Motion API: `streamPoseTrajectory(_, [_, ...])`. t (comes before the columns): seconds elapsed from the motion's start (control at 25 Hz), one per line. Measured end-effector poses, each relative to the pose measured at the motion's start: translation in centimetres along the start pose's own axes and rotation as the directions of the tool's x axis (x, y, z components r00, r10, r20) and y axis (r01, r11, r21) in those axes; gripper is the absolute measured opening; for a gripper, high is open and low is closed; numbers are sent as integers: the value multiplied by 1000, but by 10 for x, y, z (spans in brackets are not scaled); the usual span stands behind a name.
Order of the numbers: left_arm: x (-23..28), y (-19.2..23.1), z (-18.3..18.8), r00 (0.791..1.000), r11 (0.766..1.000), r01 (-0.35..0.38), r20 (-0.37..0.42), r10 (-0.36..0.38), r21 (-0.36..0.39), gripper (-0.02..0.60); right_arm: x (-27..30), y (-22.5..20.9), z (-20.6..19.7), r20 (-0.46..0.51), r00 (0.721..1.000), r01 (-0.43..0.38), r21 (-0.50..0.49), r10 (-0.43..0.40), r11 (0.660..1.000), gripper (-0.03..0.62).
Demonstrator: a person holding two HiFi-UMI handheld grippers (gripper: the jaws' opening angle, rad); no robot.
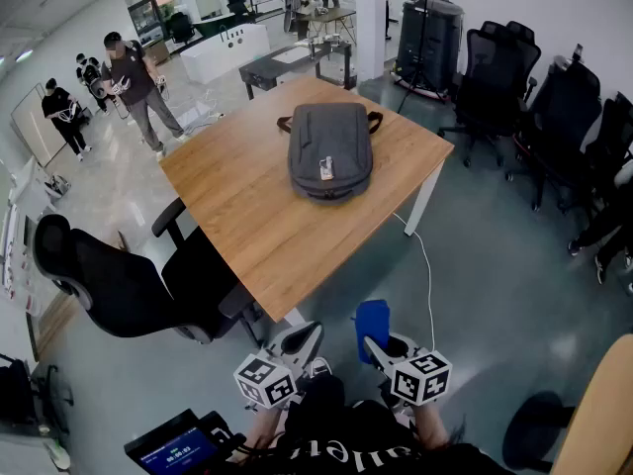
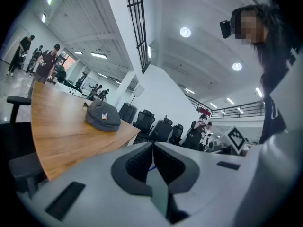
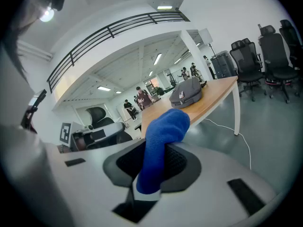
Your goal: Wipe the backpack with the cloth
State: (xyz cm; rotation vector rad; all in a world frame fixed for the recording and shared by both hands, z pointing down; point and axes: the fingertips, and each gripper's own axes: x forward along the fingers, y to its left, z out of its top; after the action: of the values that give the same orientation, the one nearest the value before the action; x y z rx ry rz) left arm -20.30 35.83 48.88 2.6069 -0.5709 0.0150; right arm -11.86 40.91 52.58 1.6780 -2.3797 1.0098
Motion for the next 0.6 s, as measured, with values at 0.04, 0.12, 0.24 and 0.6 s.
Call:
streamPoseTrajectory(0.04, [4,6,9,1000,1000,12,-3,-12,7,2,8,0,9,5,1000,3,-1,-3,1000,87])
streamPoseTrajectory(0.12, [12,18,25,999,999,34,-10,-34,23,2,23,0,25,15,1000,7,-1,-7,1000,87])
streamPoseTrajectory(0.24, [22,35,44,998,997,61,-20,-60,54,2,47,-1,47,28,1000,10,-2,-10,1000,87])
streamPoseTrajectory(0.6, [29,96,54,998,998,55,-23,-54,17,2,100,-3,61,-26,999,37,-18,-38,999,87])
